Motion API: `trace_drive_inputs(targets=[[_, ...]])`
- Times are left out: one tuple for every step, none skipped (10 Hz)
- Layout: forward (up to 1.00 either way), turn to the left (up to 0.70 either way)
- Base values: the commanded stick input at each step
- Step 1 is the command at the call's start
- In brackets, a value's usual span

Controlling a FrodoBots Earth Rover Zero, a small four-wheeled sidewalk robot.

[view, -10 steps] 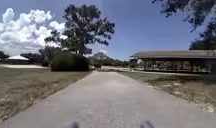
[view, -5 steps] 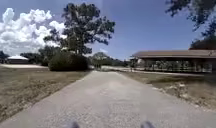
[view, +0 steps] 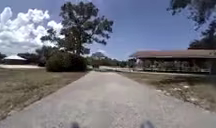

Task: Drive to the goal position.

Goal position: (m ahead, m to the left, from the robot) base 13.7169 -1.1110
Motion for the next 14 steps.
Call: trace_drive_inputs(targets=[[0.5,0.0],[0.5,0.0],[0.5,0.0],[0.5,0.0],[0.5,0.0],[0.5,0.0],[0.5,0.0],[0.5,0.0],[0.5,0.0],[0.5,0.0],[0.5,0.0],[0.5,0.0],[0.5,0.0],[0.5,0.0]])
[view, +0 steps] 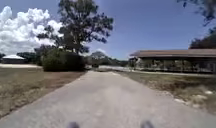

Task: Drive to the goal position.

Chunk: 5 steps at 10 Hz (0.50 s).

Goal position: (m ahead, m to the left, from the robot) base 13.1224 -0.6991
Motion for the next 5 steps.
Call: trace_drive_inputs(targets=[[0.5,0.0],[0.5,0.0],[0.5,0.0],[0.5,0.0],[0.5,0.0]])
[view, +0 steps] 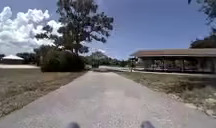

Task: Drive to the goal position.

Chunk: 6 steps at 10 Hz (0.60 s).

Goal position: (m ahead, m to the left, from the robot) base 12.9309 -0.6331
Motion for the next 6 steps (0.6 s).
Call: trace_drive_inputs(targets=[[0.5,0.0],[0.5,0.0],[0.5,0.0],[0.5,0.0],[0.5,0.0],[0.5,0.0]])
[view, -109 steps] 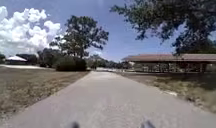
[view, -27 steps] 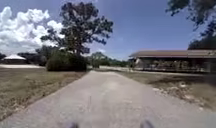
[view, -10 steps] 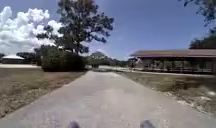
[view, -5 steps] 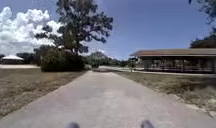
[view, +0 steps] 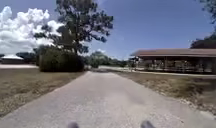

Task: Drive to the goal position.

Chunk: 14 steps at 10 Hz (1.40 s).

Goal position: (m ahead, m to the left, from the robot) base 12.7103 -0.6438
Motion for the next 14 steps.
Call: trace_drive_inputs(targets=[[0.5,0.0],[0.5,0.0],[0.5,0.0],[0.5,0.0],[0.5,0.0],[0.5,0.0],[0.5,0.0],[0.5,0.0],[0.5,0.0],[0.5,0.0],[0.5,0.0],[0.5,0.0],[0.5,0.0],[0.5,0.0]])
